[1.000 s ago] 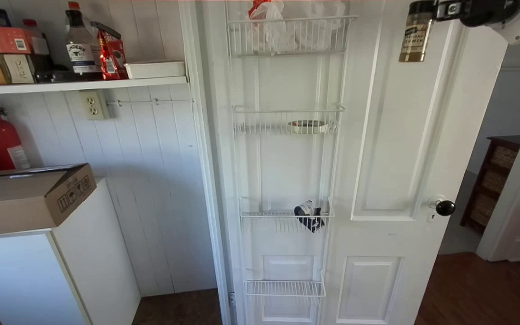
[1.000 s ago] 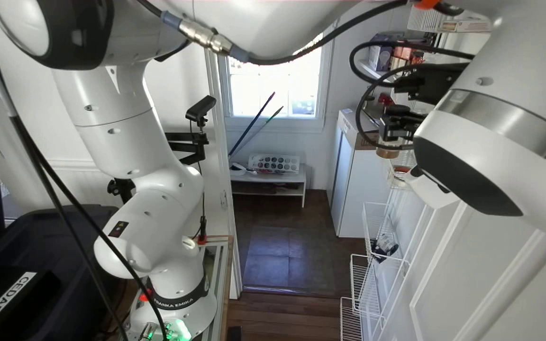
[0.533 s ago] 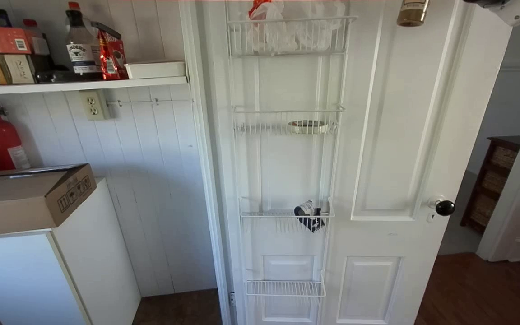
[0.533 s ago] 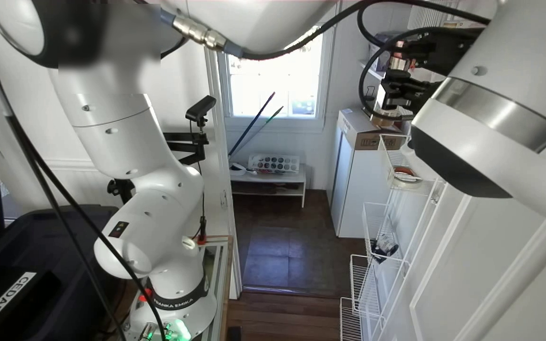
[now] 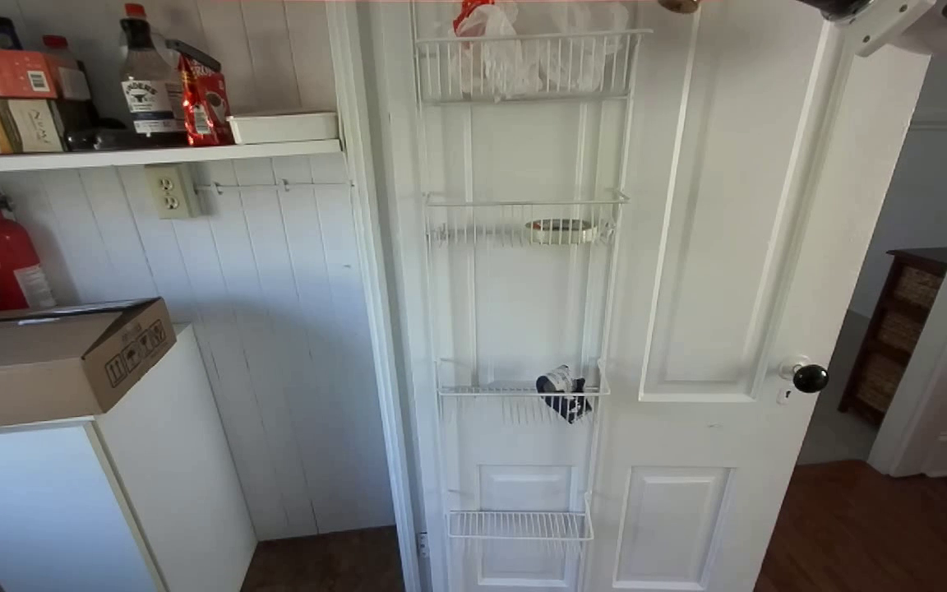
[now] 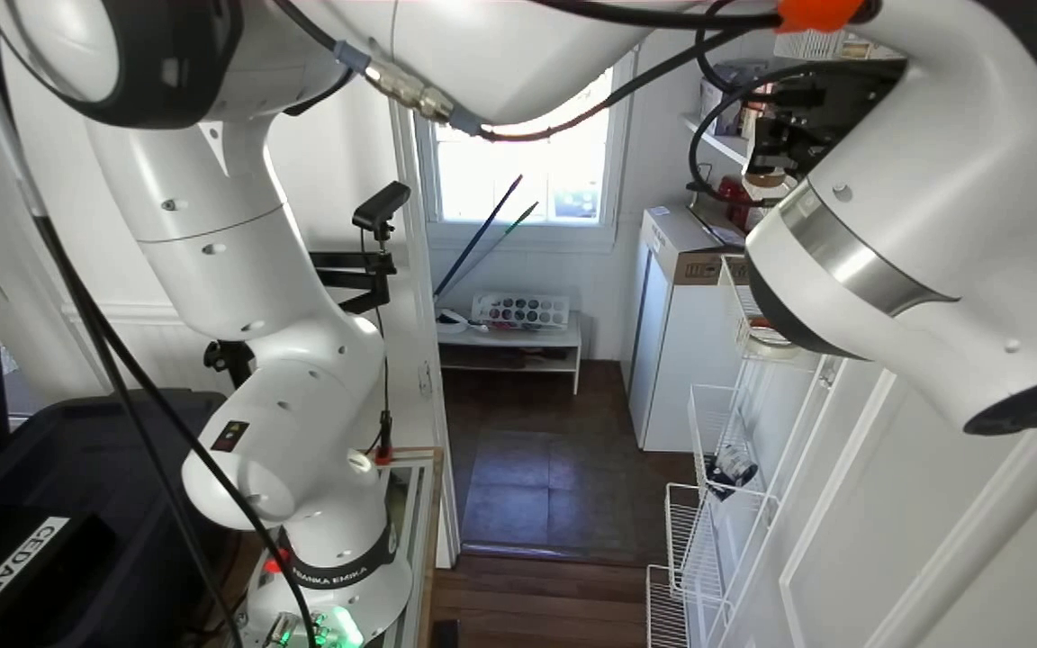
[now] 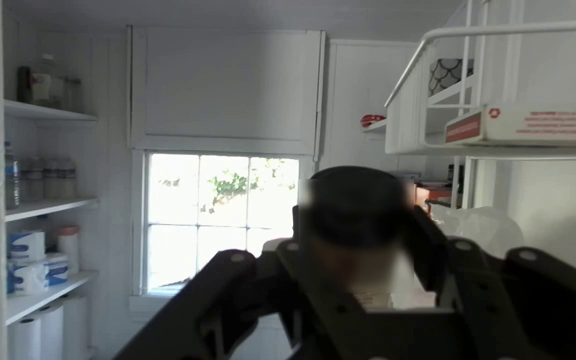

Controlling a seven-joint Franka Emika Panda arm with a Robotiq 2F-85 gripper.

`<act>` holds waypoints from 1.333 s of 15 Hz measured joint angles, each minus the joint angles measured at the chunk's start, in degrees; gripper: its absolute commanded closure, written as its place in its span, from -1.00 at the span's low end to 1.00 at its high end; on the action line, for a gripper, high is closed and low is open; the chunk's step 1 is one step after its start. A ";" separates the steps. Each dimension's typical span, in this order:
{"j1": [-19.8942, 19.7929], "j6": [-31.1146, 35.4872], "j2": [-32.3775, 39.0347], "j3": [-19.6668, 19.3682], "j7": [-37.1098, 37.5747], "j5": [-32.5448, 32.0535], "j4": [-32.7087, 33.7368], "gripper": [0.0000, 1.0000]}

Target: Remove the container from the third rack from the top and put it in the second rack from the top

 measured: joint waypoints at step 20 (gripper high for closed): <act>5.48 21.24 -1.16 5.98 -27.94 14.30 -5.15 0.52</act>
